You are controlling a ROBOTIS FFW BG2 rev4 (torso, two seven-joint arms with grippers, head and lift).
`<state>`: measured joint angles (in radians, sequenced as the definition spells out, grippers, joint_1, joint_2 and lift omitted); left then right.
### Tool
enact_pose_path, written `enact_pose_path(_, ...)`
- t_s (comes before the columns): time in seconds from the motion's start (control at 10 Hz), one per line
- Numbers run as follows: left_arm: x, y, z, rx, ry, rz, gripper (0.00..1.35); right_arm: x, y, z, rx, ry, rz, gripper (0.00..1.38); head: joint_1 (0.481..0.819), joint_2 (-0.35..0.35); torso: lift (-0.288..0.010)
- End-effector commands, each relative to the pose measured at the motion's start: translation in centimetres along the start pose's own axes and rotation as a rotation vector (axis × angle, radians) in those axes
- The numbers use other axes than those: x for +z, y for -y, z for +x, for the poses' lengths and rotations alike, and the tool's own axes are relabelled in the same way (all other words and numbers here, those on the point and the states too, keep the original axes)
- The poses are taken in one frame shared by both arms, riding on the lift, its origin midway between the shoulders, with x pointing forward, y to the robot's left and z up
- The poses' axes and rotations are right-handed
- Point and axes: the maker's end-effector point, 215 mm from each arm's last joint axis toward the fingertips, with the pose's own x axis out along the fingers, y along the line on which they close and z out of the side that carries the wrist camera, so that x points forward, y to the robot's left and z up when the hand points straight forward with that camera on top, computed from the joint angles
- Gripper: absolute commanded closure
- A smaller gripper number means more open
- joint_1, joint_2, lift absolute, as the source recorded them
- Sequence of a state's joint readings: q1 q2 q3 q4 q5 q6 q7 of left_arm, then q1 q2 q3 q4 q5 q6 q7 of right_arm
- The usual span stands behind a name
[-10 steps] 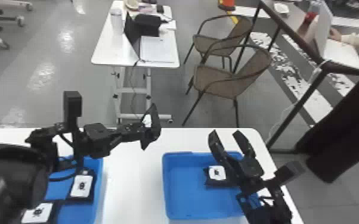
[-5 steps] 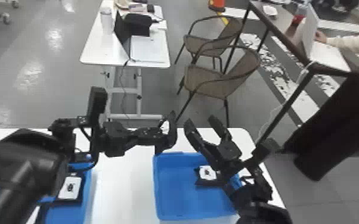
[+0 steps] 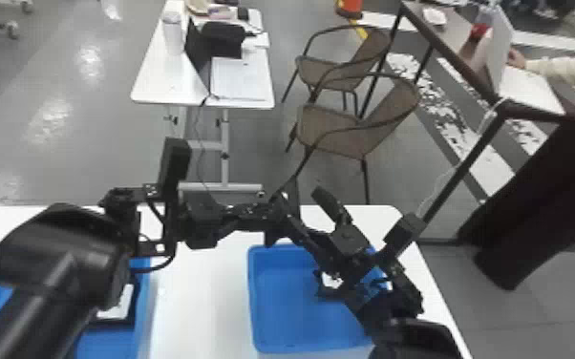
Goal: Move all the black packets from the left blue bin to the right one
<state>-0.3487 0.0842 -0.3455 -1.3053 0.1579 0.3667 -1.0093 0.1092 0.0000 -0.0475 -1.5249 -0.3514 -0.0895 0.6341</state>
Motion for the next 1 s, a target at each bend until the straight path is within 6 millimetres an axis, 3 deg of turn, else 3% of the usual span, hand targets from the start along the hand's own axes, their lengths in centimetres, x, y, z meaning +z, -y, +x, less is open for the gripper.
enact_pose_path(0.0,0.1,0.2,0.4,-0.006,0.004,-0.002,1.21,-0.1,-0.7,0.7,0.017,-0.002,0.006,0.12,0.695,-0.214,0.0)
enact_pose_path(0.2,0.3,0.6,0.7,-0.019,0.011,-0.008,1.21,-0.2,-1.0,1.3,0.027,-0.007,0.003,0.12,0.695,-0.206,0.0)
enact_pose_path(0.3,0.3,0.9,1.0,-0.026,0.015,-0.01,1.21,-0.6,-0.8,1.5,0.026,-0.016,0.009,0.23,0.695,-0.205,0.0)
enact_pose_path(0.4,0.4,1.0,1.1,-0.029,0.015,-0.009,1.21,-0.9,-0.6,1.6,0.023,-0.024,0.015,0.52,0.695,-0.207,0.0)
enact_pose_path(0.5,0.5,1.0,1.1,-0.03,0.018,-0.011,1.21,-1.2,-0.4,1.5,0.017,-0.026,0.037,0.73,0.695,-0.209,0.0)
enact_pose_path(0.7,0.4,1.0,1.1,-0.031,0.019,-0.013,1.21,-1.4,-0.3,1.4,0.013,-0.026,0.045,0.98,0.695,-0.211,0.0)
enact_pose_path(0.9,0.3,0.9,0.9,-0.027,0.023,-0.02,1.21,-1.7,-0.1,1.2,0.008,-0.023,0.064,1.0,0.695,-0.212,0.0)
